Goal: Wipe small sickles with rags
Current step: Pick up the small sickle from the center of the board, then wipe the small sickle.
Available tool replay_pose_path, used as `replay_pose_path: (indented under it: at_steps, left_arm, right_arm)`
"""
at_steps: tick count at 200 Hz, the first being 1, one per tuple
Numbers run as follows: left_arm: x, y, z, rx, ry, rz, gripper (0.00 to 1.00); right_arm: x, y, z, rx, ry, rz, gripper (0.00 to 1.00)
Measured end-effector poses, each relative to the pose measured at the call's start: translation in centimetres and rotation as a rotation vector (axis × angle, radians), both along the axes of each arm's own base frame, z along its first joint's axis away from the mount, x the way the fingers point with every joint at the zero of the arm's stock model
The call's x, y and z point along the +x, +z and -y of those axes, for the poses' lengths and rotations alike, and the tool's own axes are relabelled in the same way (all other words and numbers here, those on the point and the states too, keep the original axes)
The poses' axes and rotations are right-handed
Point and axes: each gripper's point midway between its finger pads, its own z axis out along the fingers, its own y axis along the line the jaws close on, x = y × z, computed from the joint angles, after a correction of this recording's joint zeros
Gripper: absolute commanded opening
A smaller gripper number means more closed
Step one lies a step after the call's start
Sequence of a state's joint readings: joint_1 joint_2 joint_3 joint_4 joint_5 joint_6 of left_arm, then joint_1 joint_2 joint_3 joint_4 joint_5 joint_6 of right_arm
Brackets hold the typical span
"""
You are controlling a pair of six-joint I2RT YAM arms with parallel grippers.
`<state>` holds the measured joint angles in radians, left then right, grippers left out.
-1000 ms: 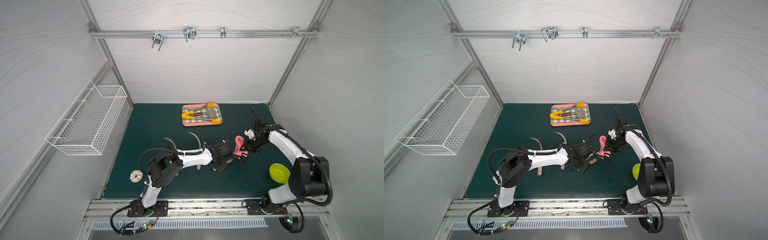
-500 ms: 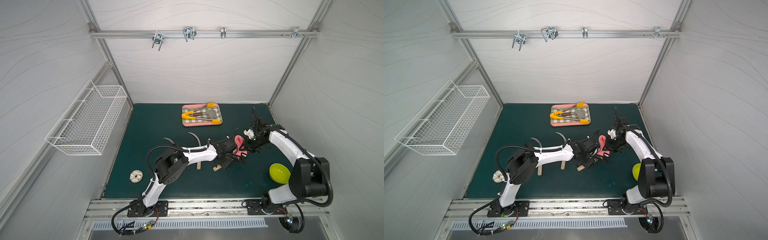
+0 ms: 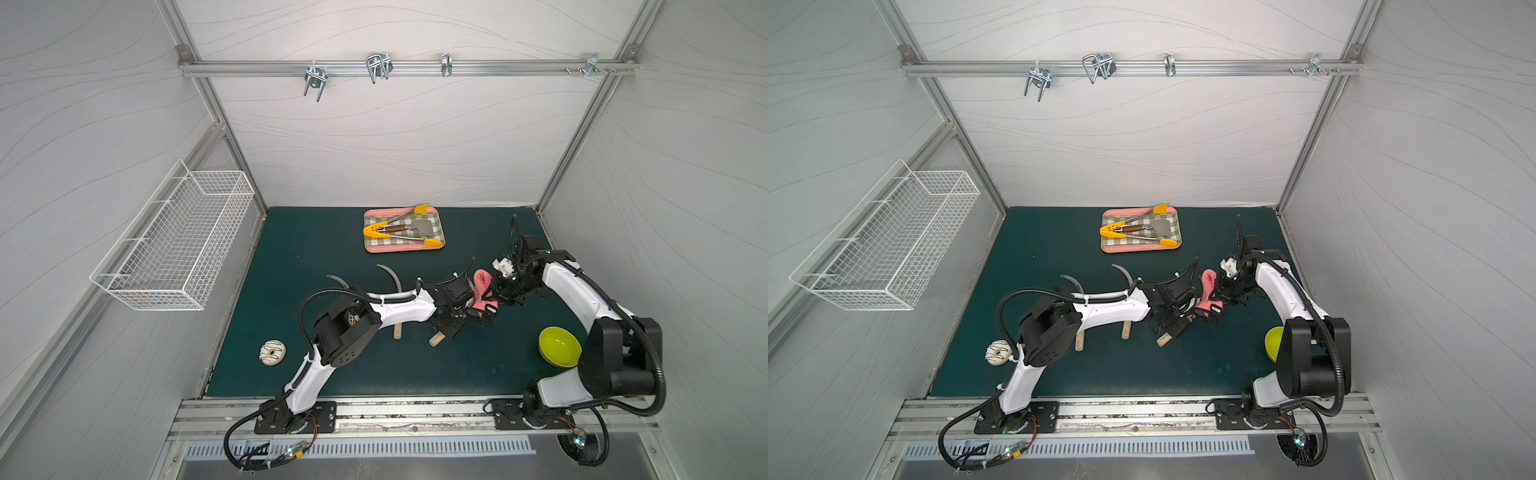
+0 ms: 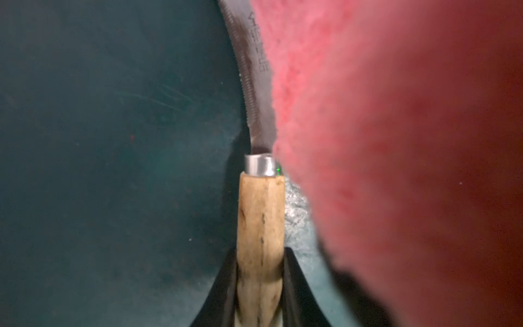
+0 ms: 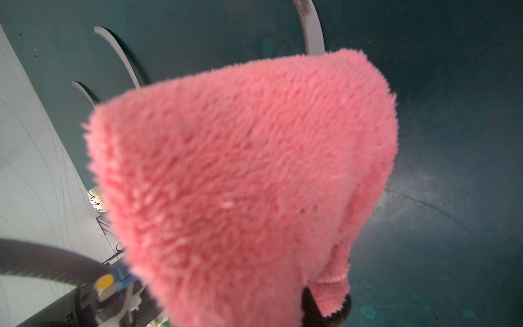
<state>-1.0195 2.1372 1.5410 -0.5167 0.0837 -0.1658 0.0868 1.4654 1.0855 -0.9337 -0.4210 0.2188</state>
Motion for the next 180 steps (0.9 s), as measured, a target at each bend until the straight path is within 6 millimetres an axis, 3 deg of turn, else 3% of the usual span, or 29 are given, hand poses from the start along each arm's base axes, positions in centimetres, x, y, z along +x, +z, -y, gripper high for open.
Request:
replay_pose_path:
  at_steps: [26, 52, 76, 97, 123, 180]
  left_arm:
    - [0.3, 0.1, -0.5, -0.034, 0.039, -0.015, 0.00]
    - [0.7, 0.6, -2.7, -0.102, 0.130, -0.081, 0.00]
    - [2.2, 2.7, -4.8, -0.259, 0.261, -0.161, 0.00]
    - [4.1, 5.2, -5.4, -0.462, 0.371, -0.225, 0.00]
    - [5.8, 7.4, -5.2, -0.692, 0.454, -0.309, 0.00]
    - [6.2, 12.0, -2.4, -1.028, 0.432, -0.453, 0.00]
  right_arm:
    - [0.2, 0.6, 0.1, 0.007, -0.015, 0.020, 0.18]
    - [0.6, 1.7, 0.1, 0.036, -0.039, 0.056, 0.18]
    - [1.2, 3.1, -0.3, 0.081, -0.050, 0.094, 0.18]
    - [1.9, 4.2, -1.0, 0.132, -0.042, 0.127, 0.18]
    - [2.5, 5.5, -1.9, 0.198, -0.028, 0.160, 0.18]
    - [4.3, 6.9, -3.8, 0.338, 0.020, 0.190, 0.17]
